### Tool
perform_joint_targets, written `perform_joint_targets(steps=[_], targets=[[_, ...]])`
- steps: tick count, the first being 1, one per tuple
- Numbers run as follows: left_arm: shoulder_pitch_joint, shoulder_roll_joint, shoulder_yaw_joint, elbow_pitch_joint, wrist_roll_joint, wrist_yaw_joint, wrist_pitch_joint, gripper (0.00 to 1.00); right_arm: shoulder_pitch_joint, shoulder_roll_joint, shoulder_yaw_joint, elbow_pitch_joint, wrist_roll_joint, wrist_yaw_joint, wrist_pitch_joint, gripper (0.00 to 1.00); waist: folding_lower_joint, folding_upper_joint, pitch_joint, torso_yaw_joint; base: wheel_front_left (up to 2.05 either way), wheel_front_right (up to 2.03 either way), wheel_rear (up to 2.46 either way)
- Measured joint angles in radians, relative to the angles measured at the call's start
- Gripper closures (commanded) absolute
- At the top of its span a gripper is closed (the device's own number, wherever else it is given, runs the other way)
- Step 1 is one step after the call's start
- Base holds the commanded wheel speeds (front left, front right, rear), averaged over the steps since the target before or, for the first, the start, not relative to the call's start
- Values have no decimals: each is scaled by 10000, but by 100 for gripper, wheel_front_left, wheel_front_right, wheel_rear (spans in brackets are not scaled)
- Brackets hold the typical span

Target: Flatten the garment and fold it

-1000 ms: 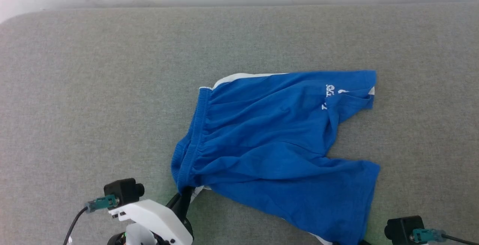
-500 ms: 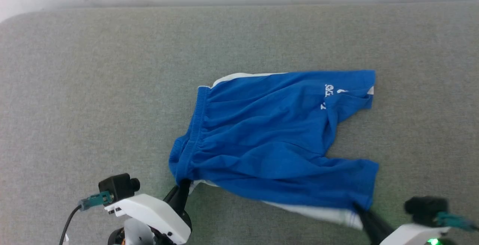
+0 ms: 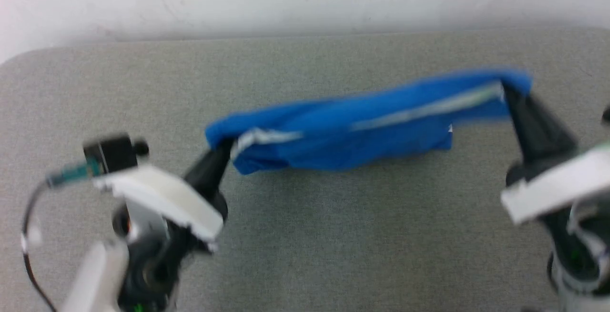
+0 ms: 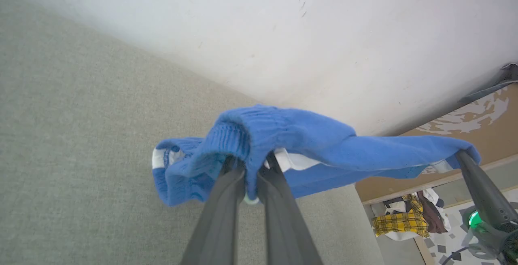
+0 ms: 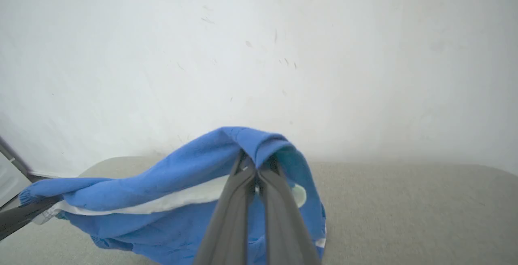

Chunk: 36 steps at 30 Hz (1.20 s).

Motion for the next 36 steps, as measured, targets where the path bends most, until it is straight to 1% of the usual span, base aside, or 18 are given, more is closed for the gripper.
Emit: perform_joint_targets(steps=[5, 7, 10, 13, 17, 20, 24, 27, 31, 36], targets=[[-2187, 384, 178, 128, -121, 466, 1283, 100, -2566, -171, 174, 140, -94, 0, 698, 100, 0, 0, -153, -38, 0, 0, 0], [-2955, 633, 291, 366, -178, 696, 1820, 100, -3446, -428, 171, 362, -213, 0, 934, 100, 0, 0, -180, -36, 0, 0, 0], [-3836, 959, 504, 725, -309, 1103, 2495, 100, -4459, -493, 88, 840, -150, 0, 1440, 100, 0, 0, -130, -46, 0, 0, 0], [-4502, 1106, 648, 1014, -525, 1473, 3068, 100, -5206, -627, 59, 1323, -146, 2, 1956, 100, 0, 0, 17, -58, 0, 0, 0], [-5268, 1093, 694, 1394, -698, 1902, 3540, 100, -5935, -656, 2, 1998, -119, 2, 2571, 100, 0, 0, 373, -57, 0, 0, 0], [-6061, 1091, 673, 1783, -562, 2002, 3522, 100, -6714, -731, 102, 2449, -313, 4, 2715, 100, 1, 0, 783, -45, 0, 0, 0], [-7734, 1009, 633, 2566, -71, 1894, 2903, 100, -8246, -794, 209, 3235, -930, 10, 2510, 100, 2, 0, 1505, -15, 0, 0, 0], [-8888, 784, 667, 3223, 180, 1618, 2240, 100, -9438, -836, 378, 3979, -1413, 12, 2054, 100, 3, 0, 2110, 4, 0, 0, 0], [-10008, 479, 872, 4065, 288, 1112, 1191, 100, -10673, -836, 679, 4997, -1860, 12, 1386, 100, 3, 0, 2912, 18, 0, 0, 0], [-10565, 274, 1141, 4844, 284, 362, 50, 100, -11356, -930, 1158, 5898, -2115, 12, 717, 100, 3, 0, 3821, 13, 0, 0, 0]])
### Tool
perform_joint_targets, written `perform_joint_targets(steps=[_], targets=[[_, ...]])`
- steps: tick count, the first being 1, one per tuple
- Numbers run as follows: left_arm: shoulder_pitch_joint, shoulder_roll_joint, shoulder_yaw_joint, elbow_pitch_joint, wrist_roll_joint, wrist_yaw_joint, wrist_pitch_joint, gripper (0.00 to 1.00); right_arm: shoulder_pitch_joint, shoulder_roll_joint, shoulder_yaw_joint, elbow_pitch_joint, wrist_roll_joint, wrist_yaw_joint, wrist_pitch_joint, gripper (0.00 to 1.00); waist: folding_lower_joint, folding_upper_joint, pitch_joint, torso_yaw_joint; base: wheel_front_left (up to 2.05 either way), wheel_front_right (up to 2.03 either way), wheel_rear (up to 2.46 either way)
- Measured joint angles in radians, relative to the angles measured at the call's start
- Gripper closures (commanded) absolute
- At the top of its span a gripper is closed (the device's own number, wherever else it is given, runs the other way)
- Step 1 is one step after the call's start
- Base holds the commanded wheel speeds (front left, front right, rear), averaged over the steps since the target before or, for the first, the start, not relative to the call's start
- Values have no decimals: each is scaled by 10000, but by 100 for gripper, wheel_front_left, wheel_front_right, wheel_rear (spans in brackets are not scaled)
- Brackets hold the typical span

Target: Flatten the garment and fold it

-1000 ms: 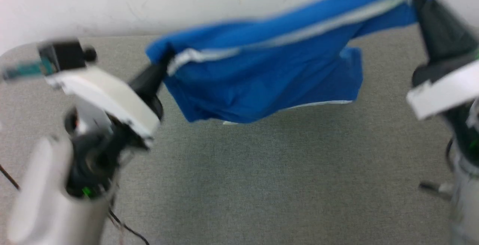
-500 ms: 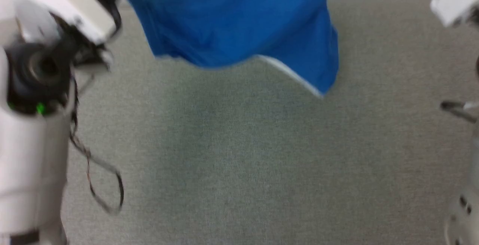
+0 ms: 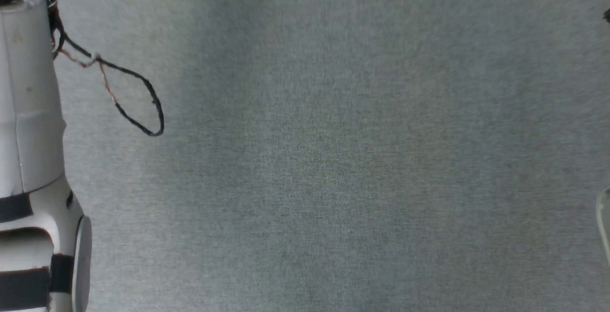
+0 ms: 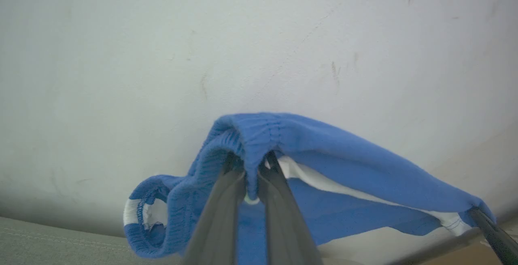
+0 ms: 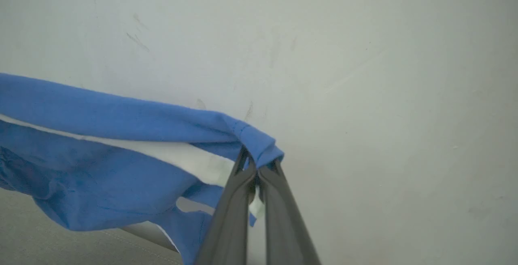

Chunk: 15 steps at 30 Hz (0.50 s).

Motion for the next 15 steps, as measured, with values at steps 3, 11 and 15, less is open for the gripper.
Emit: perform_joint_targets(steps=[3, 11, 15], targets=[[32, -90, 54, 364, -33, -460, -428, 100, -12, -98, 186, 355, 19, 0, -316, 100, 0, 0, 470, -2, 0, 0, 0], [1677, -221, -497, 631, -105, -1241, -485, 100, 1480, -568, 823, 75, 790, -2, -713, 100, -1, 0, 943, 10, 0, 0, 0], [3018, -261, -769, 84, -123, -1450, -422, 100, 2961, -616, 786, -874, 1783, -6, -581, 100, -3, 0, 655, 10, 0, 0, 0]])
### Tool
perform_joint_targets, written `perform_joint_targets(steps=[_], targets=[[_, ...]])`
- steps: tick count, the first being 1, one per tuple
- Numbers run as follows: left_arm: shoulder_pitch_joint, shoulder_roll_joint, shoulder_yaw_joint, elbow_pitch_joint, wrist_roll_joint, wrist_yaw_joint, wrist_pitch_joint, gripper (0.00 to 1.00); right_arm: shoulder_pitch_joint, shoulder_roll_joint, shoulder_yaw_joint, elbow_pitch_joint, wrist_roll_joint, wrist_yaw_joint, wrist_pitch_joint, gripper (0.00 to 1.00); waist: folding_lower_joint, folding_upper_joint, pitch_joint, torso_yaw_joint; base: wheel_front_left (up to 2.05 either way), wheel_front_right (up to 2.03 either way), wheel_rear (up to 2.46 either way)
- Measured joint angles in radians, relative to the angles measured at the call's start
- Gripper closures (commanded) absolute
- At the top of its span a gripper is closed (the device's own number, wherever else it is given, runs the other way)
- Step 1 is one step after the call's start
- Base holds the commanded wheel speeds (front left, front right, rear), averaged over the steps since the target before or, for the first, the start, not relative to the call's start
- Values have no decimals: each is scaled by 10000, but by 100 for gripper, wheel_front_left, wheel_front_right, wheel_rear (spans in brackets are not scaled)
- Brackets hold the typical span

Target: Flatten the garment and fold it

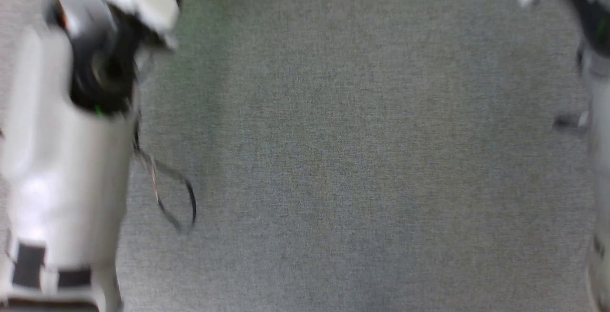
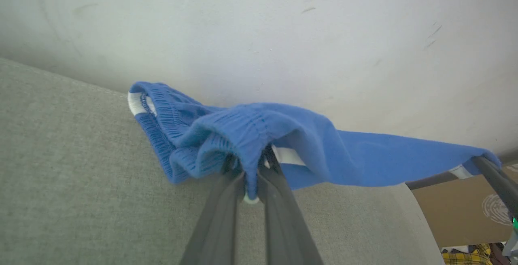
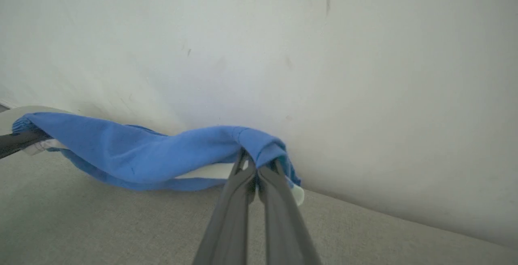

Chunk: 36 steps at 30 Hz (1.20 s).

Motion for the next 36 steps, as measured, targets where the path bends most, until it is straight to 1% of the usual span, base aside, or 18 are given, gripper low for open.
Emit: perform_joint_targets(steps=[2, 5, 7, 10, 13, 17, 22, 26, 33, 36], targets=[[783, 15, -59, -481, -73, -36, -6, 100, 941, -56, -81, -619, 276, -2, 174, 100, -2, 0, -195, -15, 0, 0, 0], [2080, 81, -201, -1279, -79, -84, -29, 100, 2536, -98, -472, -1496, 558, -4, 431, 100, -2, 0, -494, -39, 0, 0, 0], [3047, 82, -343, -1833, -84, -105, -115, 100, 3680, -104, -671, -2025, 596, -4, 533, 100, -3, 0, -696, -46, 0, 0, 0], [4373, 82, -525, -2406, -84, -102, -217, 100, 5261, 79, -1051, -2633, 654, -4, 587, 100, -3, 0, -978, -51, 0, 0, 0], [5457, 77, -619, -2784, -81, -27, -380, 100, 6493, 368, -1363, -3064, 711, -4, 537, 100, -3, 0, -1231, -57, 0, 0, 0], [6637, 159, -859, -2995, -54, -15, -453, 100, 7774, 633, -1480, -3436, 851, -4, 403, 100, -2, 0, -1571, -56, 0, 0, 0], [7745, 295, -976, -3041, -105, 58, -422, 100, 9218, 765, -1615, -3848, 1197, -6, 443, 100, -2, 0, -2109, -25, 0, 0, 0], [8593, 491, -1124, -3344, -288, 19, -150, 100, 10360, 748, -1799, -4253, 1613, -6, 878, 100, -2, 0, -2633, 27, 0, 0, 0], [10051, 1275, -1584, -4295, -337, -178, 577, 100, 12174, 658, -2059, -4953, 2173, -6, 1871, 100, -3, 0, -3685, 129, 0, 0, 0], [10713, 1513, -1689, -4719, -416, -65, 861, 100, 12914, 721, -2119, -5241, 2328, -6, 2309, 100, -3, 0, -4146, 159, 0, 0, 0]])
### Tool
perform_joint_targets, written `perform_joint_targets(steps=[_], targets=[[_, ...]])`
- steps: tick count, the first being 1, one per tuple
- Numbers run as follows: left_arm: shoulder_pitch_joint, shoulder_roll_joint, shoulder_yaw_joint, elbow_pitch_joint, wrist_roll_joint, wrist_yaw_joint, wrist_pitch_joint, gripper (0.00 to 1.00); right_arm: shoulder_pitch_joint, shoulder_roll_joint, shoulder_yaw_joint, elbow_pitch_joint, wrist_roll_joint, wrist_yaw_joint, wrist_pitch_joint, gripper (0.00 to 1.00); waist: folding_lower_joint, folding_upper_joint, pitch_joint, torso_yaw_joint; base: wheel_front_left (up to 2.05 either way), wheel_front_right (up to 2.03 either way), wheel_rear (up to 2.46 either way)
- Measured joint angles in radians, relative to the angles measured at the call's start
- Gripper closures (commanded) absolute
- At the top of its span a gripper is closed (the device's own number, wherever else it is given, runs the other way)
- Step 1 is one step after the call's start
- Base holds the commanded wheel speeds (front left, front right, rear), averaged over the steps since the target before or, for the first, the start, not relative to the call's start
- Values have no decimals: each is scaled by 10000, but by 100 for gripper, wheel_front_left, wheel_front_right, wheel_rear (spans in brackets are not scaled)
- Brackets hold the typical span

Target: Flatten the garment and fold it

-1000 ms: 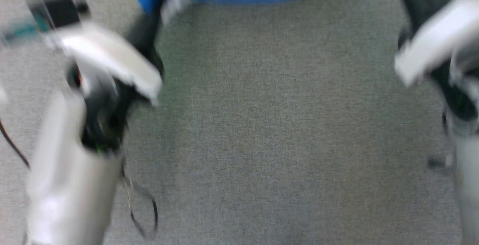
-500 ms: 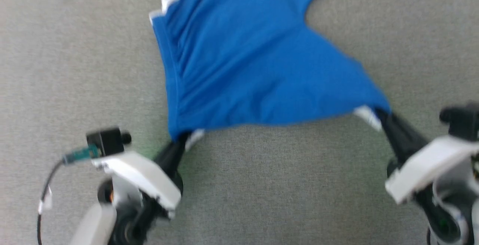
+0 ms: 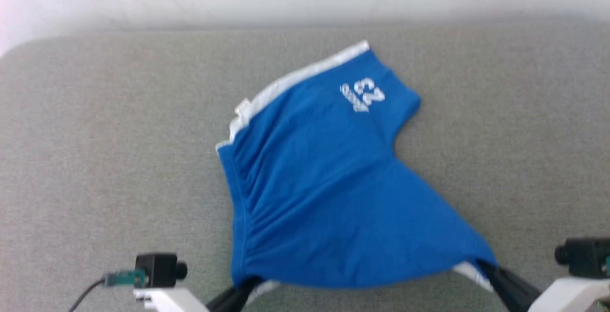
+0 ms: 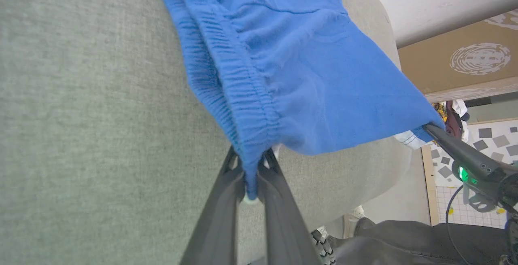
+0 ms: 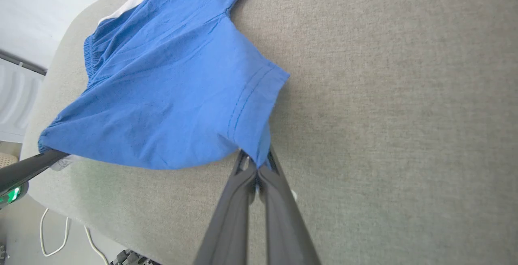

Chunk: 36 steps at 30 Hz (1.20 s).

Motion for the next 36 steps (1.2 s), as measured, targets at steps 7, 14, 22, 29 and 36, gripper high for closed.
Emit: perform_joint_targets(steps=[7, 14, 22, 29, 36], targets=[[1458, 274, -17, -903, -389, 412, 272, 100, 1232, 276, -90, -535, 203, 0, 805, 100, 0, 0, -848, -5, 0, 0, 0], [1927, 157, 198, -1340, -522, 493, -155, 100, 1488, 474, -523, -1035, 167, 0, 734, 100, 2, 0, -932, 1, 0, 0, 0], [523, -171, 368, -1147, -414, 610, -240, 100, -809, -372, -504, -1139, -412, 0, 525, 100, 5, 0, -154, 204, 0, 0, 0], [-1077, -589, 639, -1057, -349, 1043, -219, 100, -3664, -1530, 117, -637, -692, 0, 748, 100, 6, 0, 614, 545, 0, 0, 0], [-2579, -855, 596, -761, -174, 1277, -31, 100, -6768, -2481, 1542, 681, -1129, 0, 926, 100, 5, 0, 1219, 1029, 0, 0, 0]])
